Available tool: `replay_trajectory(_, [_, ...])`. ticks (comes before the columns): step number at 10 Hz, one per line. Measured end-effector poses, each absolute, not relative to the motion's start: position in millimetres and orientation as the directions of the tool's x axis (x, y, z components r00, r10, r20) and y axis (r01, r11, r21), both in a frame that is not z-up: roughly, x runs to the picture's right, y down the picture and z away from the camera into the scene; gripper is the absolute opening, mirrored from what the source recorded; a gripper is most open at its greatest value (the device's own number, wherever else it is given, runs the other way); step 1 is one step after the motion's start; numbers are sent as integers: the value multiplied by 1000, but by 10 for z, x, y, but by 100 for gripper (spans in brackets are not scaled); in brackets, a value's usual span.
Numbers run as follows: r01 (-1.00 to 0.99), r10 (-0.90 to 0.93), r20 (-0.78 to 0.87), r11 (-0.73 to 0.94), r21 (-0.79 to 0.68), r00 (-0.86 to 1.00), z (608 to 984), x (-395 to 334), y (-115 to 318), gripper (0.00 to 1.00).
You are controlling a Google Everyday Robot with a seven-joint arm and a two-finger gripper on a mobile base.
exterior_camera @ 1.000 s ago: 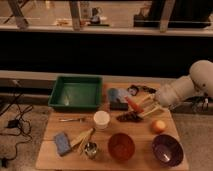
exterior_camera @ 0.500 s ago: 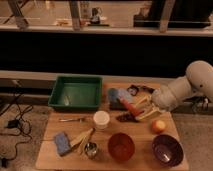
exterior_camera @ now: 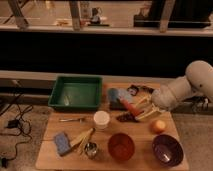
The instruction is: Place pepper in paper cup
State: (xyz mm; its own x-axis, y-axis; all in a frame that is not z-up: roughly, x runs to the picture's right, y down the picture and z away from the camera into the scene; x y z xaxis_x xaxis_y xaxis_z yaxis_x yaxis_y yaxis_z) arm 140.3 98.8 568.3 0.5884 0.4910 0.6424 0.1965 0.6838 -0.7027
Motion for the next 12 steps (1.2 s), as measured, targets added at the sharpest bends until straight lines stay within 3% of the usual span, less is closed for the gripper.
replay_trajectory(5, [202, 499, 651, 683, -702, 573, 5677, 1270, 1103, 4])
replay_trajectory(12, [282, 543, 690, 649, -707, 479, 5780, 13, 1586, 4])
